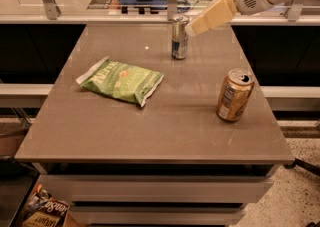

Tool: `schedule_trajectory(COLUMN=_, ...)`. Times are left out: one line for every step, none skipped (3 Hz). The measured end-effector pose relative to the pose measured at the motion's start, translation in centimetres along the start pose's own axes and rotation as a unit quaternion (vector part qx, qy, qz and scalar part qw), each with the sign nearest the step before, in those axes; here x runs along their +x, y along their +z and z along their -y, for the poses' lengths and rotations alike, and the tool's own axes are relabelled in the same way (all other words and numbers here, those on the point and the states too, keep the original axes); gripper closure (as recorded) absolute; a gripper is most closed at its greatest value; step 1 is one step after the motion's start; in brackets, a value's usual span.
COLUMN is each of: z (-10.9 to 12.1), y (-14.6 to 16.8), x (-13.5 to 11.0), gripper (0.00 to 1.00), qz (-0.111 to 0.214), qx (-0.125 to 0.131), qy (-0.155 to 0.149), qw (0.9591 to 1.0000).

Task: Pick redbull can

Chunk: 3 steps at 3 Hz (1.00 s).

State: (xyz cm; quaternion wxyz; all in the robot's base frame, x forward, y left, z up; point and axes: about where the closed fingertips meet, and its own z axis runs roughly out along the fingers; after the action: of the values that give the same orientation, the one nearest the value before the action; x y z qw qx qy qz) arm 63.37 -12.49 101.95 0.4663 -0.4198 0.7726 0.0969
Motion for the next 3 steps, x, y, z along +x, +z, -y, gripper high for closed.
schedule_trajectory(z=1.2, y=3.4, x=-1.5, gripper=0.0, qz=0.039, qx=-0.017, qy=0.007, qw=0.9991)
schedule_trajectory(z=1.8, y=5.9, x=-1.4, gripper=0.0, qz=0.061, qx=-0.027, qy=0.021, qw=0.9975)
schedule_trajectory(z=2.2, y=8.6, x=-0.5, gripper=0.0, qz=0.076, qx=-0.044, qy=0.045, qw=0.9952)
